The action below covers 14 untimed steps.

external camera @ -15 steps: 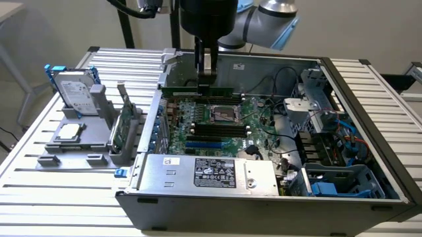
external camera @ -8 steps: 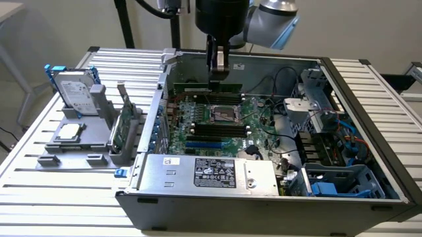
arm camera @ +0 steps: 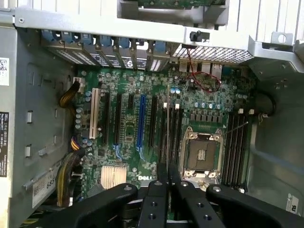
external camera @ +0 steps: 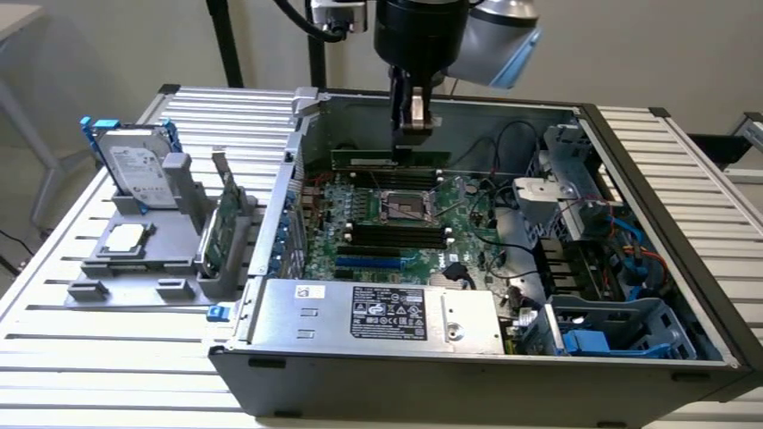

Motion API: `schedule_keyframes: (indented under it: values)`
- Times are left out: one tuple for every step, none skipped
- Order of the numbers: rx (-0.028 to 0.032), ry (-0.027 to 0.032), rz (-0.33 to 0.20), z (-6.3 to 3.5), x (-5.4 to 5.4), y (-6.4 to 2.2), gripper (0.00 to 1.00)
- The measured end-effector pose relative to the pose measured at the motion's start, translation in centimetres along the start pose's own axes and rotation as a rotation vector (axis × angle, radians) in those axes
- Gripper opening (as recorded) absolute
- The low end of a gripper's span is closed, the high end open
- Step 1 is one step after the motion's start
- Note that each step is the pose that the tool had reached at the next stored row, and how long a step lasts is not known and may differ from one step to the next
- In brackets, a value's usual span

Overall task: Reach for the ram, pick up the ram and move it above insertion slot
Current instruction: 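Pick up the ram and move it above insertion slot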

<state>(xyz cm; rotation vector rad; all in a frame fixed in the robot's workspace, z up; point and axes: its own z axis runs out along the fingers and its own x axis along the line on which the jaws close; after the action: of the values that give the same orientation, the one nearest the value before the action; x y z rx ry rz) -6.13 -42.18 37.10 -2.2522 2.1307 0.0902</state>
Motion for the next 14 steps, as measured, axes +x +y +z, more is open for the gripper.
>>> schedule_keyframes:
  values:
    - [0.0001, -0.0001, 0.001, 0.14, -0.1, -0.15, 0.13]
    - [0.0001, 0.0, 0.002, 0.27, -0.2, -0.29, 0.13]
    - [0.0003, 0.0, 0.004, 0.4, -0.3, -0.42, 0.13]
    - [0.0004, -0.0001, 0.005, 0.52, -0.4, -0.54, 0.13]
    - [0.0005, -0.0001, 0.007, 0.63, -0.5, -0.65, 0.13]
    - [0.0006, -0.0002, 0.008, 0.73, -0.7, -0.74, 0.13]
    - [0.0007, -0.0002, 0.009, 0.83, -0.8, -0.81, 0.13]
    - [0.0007, -0.0001, 0.01, 0.9, -1.0, -0.87, 0.13]
    - [0.0008, -0.0001, 0.011, 0.97, -1.2, -0.91, 0.13]
    - [0.001, -0.0002, 0.013, 1.02, -1.4, -0.94, 0.13]
    - [0.001, -0.0001, 0.014, 1.06, -1.6, -0.96, 0.13]
    - [0.0012, -0.0002, 0.016, 1.1, -1.8, -0.98, 0.13]
    - [0.0013, -0.0002, 0.017, 1.14, -2.0, -1.01, 0.13]
    - [0.0014, -0.0002, 0.019, 1.17, -2.2, -1.03, 0.13]
